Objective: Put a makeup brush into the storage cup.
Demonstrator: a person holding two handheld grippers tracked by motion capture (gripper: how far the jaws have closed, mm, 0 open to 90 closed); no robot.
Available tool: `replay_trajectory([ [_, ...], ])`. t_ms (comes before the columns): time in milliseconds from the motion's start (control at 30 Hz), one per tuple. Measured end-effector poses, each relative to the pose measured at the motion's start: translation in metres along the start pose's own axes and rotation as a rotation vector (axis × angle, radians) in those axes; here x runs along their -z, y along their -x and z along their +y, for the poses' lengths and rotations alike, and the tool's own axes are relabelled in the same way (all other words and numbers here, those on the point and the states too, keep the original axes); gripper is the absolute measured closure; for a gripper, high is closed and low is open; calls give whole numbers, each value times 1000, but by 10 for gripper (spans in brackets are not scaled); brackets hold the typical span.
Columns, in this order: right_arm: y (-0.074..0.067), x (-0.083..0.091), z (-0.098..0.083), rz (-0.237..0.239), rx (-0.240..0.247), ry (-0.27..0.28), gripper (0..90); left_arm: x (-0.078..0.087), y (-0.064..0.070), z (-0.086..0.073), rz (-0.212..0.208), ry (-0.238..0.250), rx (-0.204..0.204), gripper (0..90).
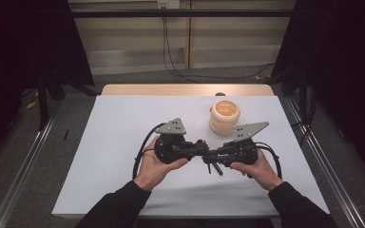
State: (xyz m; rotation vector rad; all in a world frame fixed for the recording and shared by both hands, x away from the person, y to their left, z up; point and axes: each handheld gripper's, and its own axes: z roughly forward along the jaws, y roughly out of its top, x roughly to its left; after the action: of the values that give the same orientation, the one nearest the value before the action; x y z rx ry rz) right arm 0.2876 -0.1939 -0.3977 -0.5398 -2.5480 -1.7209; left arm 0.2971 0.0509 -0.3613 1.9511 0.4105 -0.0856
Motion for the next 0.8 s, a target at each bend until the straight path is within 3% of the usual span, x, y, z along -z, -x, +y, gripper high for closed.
replay_trajectory([
  [300, -1, 0, 0, -10, 15, 7, 837, 0, -2, -3, -17, 41, 9, 838],
  [467, 0, 1, 0, -18, 18, 15, 838, -2, -3, -6, 0, 65, -4, 820],
  [567, 0, 2, 0, -24, 15, 21, 838, -2, -3, -8, 44, 89, -22, 667],
  [633, 0, 3, 0, -34, 16, 20, 838, -2, -4, -9, 53, 96, -5, 591],
  [800, 2, 5, -1, -49, 12, 28, 837, -4, -4, -15, 108, 106, -14, 334],
])
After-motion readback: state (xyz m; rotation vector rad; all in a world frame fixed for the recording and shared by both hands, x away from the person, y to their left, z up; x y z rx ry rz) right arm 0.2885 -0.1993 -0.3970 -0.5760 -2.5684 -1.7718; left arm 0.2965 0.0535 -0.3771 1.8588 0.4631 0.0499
